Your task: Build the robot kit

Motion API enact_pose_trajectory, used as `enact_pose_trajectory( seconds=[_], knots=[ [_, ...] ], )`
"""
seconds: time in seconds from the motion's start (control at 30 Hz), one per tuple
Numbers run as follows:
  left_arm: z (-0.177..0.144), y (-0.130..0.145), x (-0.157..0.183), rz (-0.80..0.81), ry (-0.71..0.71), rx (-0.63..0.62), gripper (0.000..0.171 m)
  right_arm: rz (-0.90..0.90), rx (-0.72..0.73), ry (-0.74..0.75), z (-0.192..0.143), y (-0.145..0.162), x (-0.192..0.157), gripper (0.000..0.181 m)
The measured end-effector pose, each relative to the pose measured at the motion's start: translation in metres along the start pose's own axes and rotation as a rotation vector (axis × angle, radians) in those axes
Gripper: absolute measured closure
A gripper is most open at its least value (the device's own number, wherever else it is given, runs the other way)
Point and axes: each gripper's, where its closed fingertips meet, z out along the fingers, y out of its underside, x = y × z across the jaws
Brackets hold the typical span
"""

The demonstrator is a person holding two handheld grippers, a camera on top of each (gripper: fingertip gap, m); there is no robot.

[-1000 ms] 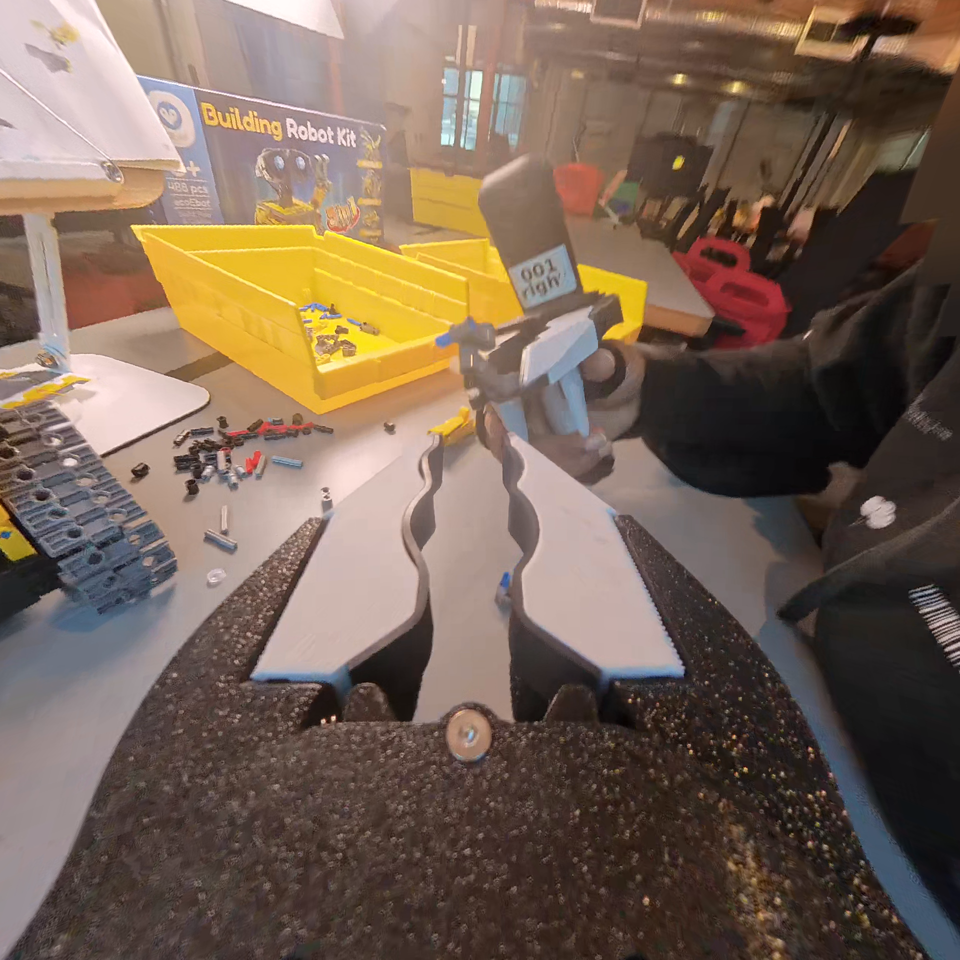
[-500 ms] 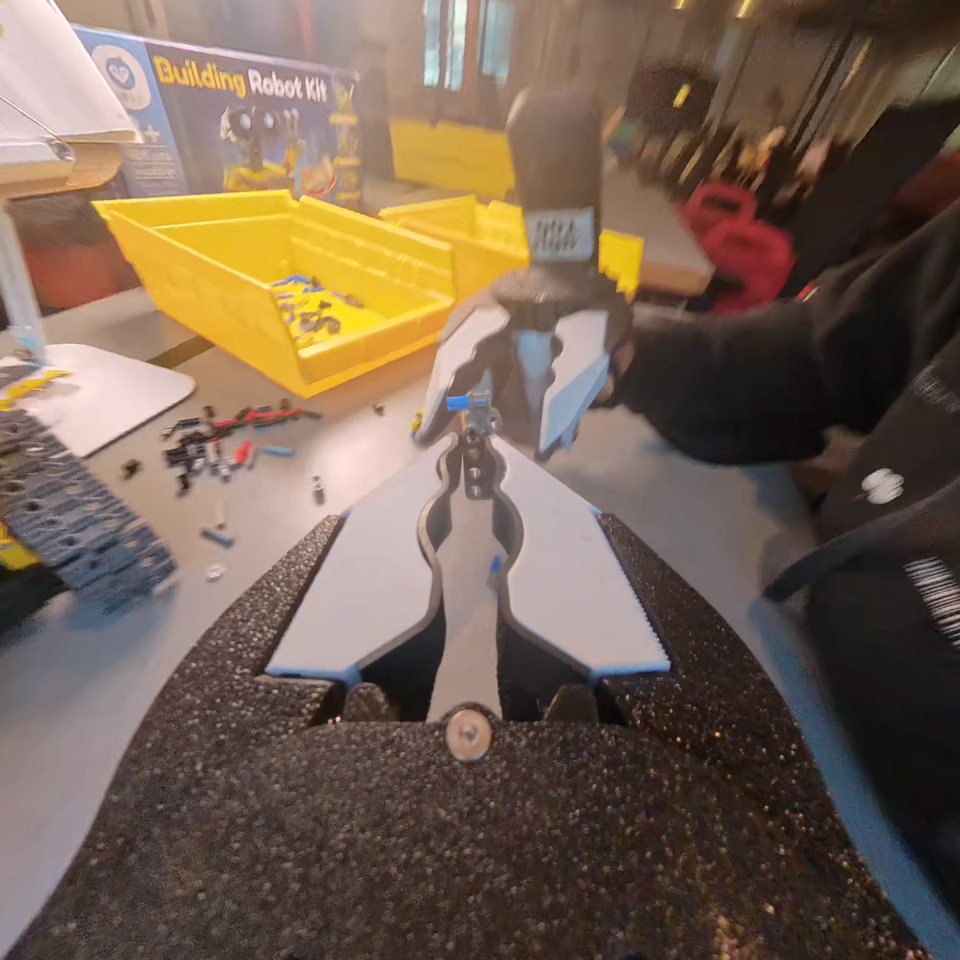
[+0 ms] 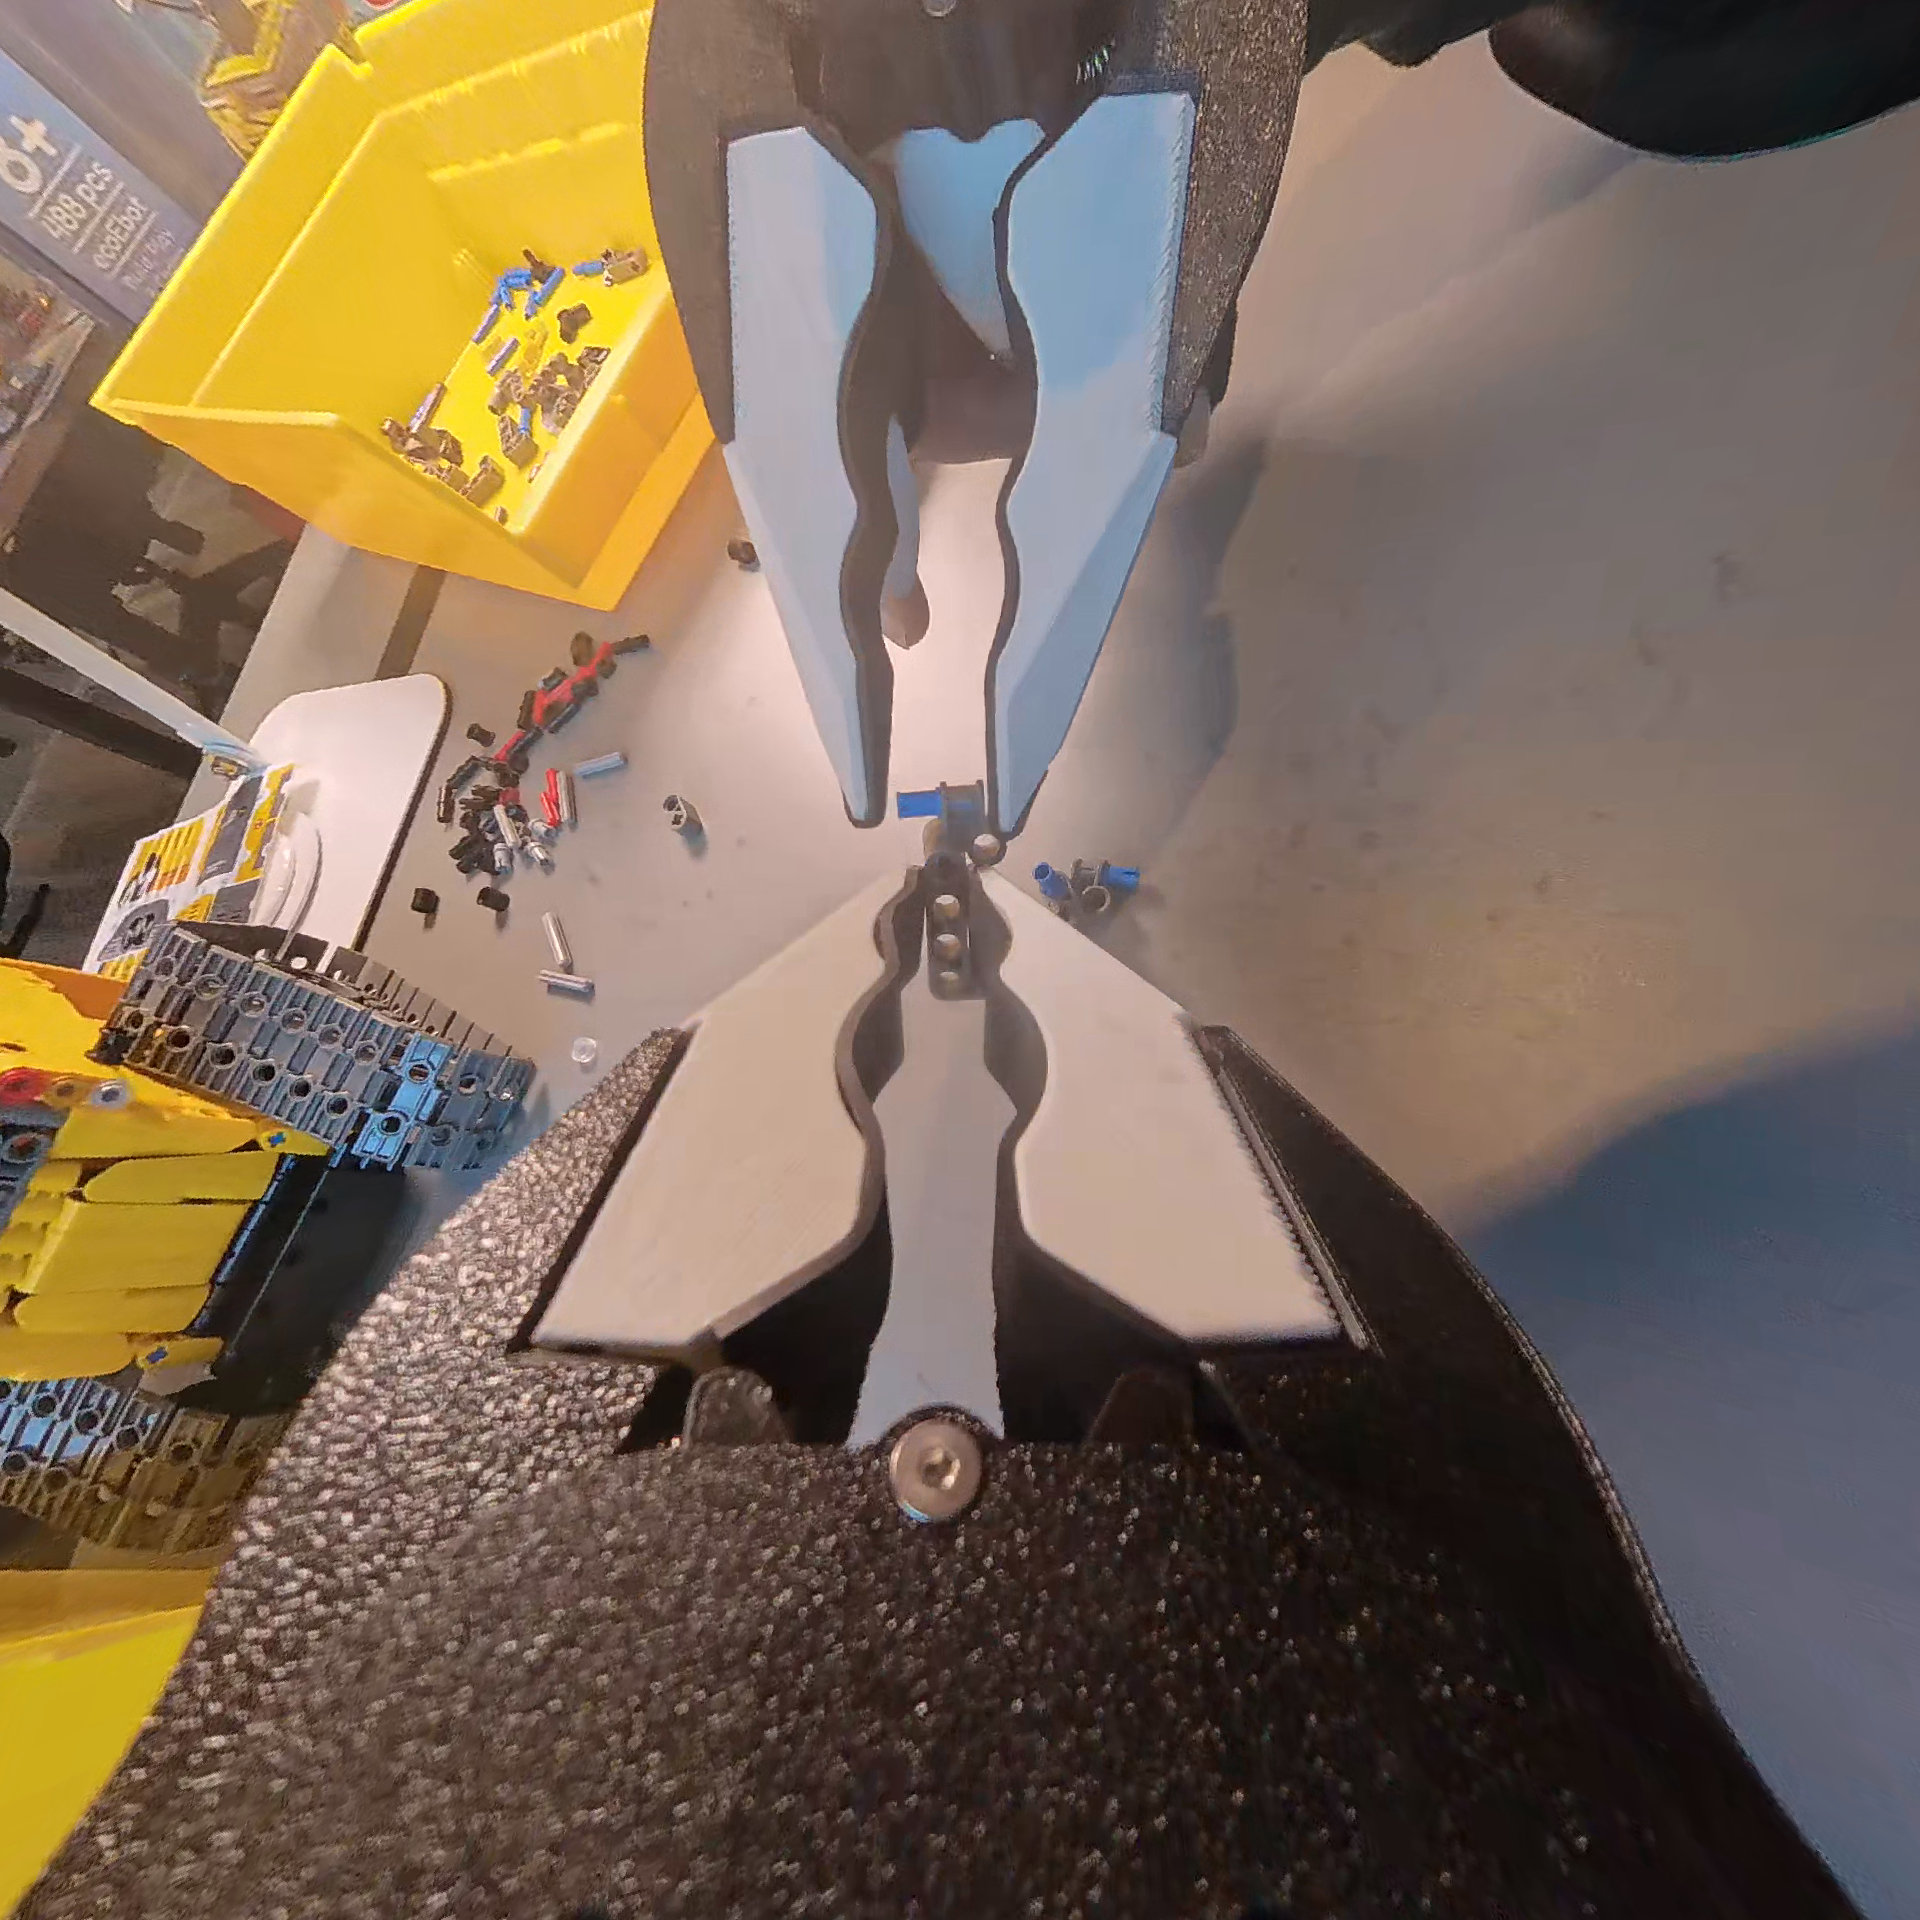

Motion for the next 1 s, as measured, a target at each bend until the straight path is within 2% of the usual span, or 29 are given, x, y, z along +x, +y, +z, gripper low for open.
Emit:
enact_pose_trajectory(
  seconds=[0.1, 0.2, 0.3, 0.33, 0.43, 0.5, 0.6, 0.73, 0.9, 1.0],
  knots=[
    [-0.001, 0.0, -0.001, -0.014, 0.003, 0.009, 0.165, -0.054, -0.057, 0.01, 0.001, 0.008, -0.001, 0.16],
    [-0.003, -0.004, -0.002, -0.046, 0.016, 0.038, 0.165, -0.096, -0.072, 0.019, 0.006, 0.012, -0.005, 0.181],
    [-0.007, -0.007, -0.004, -0.095, 0.037, 0.077, 0.165, -0.056, -0.065, 0.007, 0.007, 0.016, -0.003, 0.181],
    [-0.008, -0.007, -0.005, -0.11, 0.04, 0.081, 0.165, -0.056, -0.064, 0.014, 0.005, 0.017, -0.001, 0.178],
    [-0.007, 0.001, -0.007, -0.103, 0.035, 0.048, 0.165, -0.036, -0.02, 0.006, -0.001, 0.003, -0.001, 0.146],
    [-0.004, 0.002, -0.003, -0.096, 0.051, 0.036, 0.165, -0.054, -0.008, 0.02, 0.001, -0.003, -0.001, 0.146],
    [-0.001, 0.001, 0.002, -0.082, 0.06, 0.033, 0.165, -0.11, -0.069, 0.031, 0.009, 0.008, -0.004, 0.16],
    [-0.005, -0.004, 0.0, -0.097, 0.058, 0.083, 0.165, -0.022, -0.013, -0.005, 0.003, 0.008, 0.0, 0.16],
    [-0.016, -0.012, -0.007, -0.178, 0.108, 0.213, 0.141, 0.076, 0.182, -0.019, -0.012, -0.011, 0.007, 0.16],
    [-0.018, -0.019, -0.006, -0.231, 0.144, 0.289, 0.144, 0.11, 0.254, -0.043, -0.017, -0.021, 0.006, 0.16]
  ],
)
